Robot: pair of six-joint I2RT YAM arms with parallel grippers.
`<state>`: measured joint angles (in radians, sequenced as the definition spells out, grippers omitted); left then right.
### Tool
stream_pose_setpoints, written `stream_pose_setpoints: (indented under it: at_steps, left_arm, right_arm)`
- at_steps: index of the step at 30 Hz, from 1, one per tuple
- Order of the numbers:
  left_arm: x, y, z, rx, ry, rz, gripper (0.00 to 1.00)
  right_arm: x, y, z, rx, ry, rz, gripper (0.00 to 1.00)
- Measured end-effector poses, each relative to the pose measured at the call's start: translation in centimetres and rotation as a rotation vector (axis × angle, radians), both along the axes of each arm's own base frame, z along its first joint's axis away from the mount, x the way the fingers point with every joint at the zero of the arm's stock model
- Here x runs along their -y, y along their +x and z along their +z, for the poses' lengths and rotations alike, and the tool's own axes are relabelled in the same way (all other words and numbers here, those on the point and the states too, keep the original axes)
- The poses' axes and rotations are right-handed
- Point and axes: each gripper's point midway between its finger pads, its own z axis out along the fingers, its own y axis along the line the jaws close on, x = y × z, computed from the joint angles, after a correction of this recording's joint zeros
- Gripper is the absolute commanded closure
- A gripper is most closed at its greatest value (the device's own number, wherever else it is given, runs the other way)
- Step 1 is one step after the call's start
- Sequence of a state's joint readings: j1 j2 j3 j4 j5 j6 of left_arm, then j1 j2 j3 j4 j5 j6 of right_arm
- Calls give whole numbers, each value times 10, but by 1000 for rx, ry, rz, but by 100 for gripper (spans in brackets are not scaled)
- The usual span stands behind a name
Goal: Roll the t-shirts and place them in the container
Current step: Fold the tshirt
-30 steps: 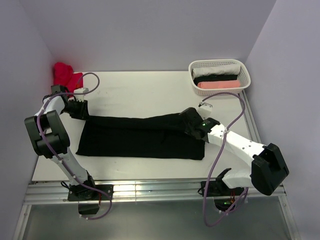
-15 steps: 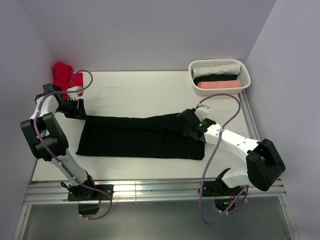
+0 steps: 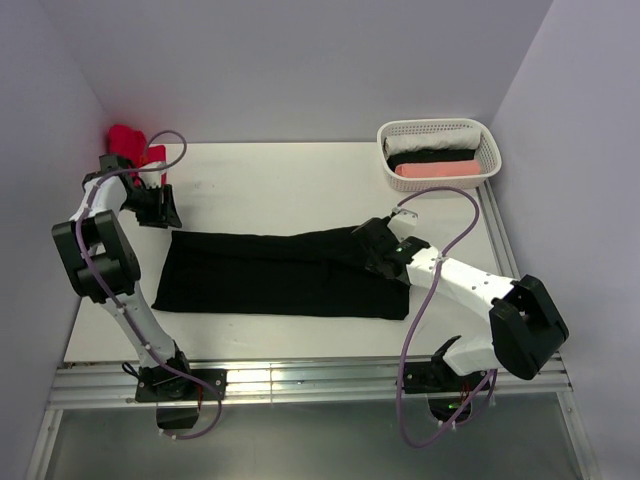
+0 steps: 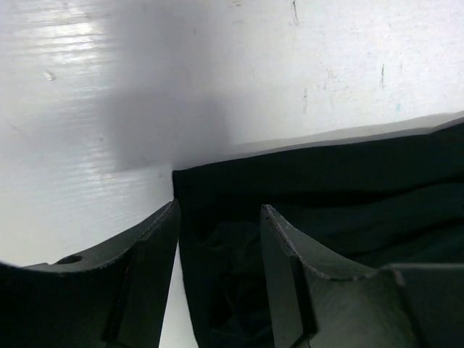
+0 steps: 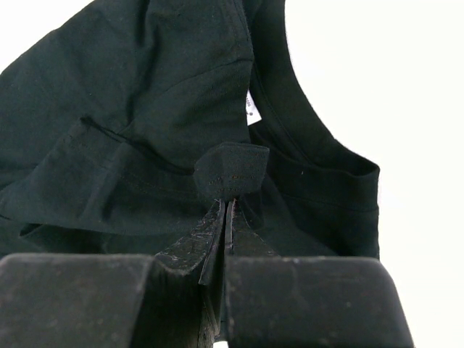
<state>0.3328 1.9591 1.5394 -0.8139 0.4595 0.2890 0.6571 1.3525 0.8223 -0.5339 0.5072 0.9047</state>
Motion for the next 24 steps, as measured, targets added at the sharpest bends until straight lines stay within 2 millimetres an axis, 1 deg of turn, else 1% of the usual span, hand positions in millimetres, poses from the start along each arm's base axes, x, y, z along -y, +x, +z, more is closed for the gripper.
stream_pose_setpoints:
  at_steps: [4,5,7,11,13,14,15,16,19,22,24]
  left_arm:
    - [8,0,-8,-33,25,-2,54]
    - [11,1,-9,-36,31,-8,59]
    - [13,0,-10,-41,37,-14,62]
    - [14,-6,-16,-59,43,-23,79]
    - [14,-10,-20,-71,50,-37,85]
    - [14,-14,-22,-79,56,-42,93]
    - [13,-17,-23,-85,61,-46,96]
    - [13,-21,-25,-91,69,-54,97]
    - [12,-33,-25,-98,87,-77,96]
    - [10,-42,-19,-84,105,-97,94]
    - [7,-45,-15,-67,118,-109,91]
  right_arm:
    - [0,0,0,2,2,0,100]
    - [0,1,0,2,2,0,100]
    - [0,1,0,3,2,0,100]
    - [-1,1,0,5,4,0,100]
    - [-1,1,0,4,4,0,100]
    - [-1,2,-1,3,3,0,100]
    - [-1,2,-1,3,3,0,100]
    - [-1,1,-1,2,2,0,100]
    - [-1,1,-1,2,2,1,100]
    - [-2,1,-1,2,2,1,100]
    - [-2,1,-1,2,2,1,100]
